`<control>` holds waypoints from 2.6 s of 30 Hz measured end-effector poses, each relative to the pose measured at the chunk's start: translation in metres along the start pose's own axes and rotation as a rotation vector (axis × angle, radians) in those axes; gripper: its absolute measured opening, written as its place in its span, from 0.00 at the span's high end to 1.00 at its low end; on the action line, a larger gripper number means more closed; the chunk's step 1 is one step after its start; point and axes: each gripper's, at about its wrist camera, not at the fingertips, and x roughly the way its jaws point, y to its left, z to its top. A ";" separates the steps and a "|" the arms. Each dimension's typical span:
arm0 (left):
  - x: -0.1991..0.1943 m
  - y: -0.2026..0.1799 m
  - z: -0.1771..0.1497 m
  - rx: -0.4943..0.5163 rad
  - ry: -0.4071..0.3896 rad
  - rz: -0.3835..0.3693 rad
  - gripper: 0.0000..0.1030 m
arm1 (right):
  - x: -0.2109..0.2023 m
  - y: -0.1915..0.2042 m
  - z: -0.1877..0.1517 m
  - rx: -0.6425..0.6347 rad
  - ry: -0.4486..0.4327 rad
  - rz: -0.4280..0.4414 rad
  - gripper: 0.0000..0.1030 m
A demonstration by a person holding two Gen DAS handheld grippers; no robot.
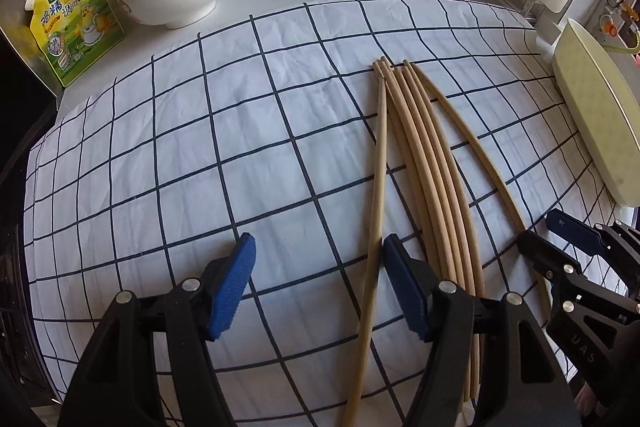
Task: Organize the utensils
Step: 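Close the right tool on one wooden chopstick from the bundle, then carry the chopstick with the right tool into the cream basin and open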
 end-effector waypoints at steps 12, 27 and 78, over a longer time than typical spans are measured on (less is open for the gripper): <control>-0.002 -0.015 0.000 0.048 -0.026 -0.015 0.64 | 0.008 0.022 0.010 -0.089 -0.042 -0.002 0.72; -0.014 -0.002 -0.006 0.020 0.020 -0.076 0.93 | -0.010 0.011 0.002 -0.004 -0.019 0.101 0.94; -0.055 -0.356 0.146 0.395 -0.084 -0.289 0.93 | -0.091 -0.315 0.011 0.421 -0.199 0.009 0.94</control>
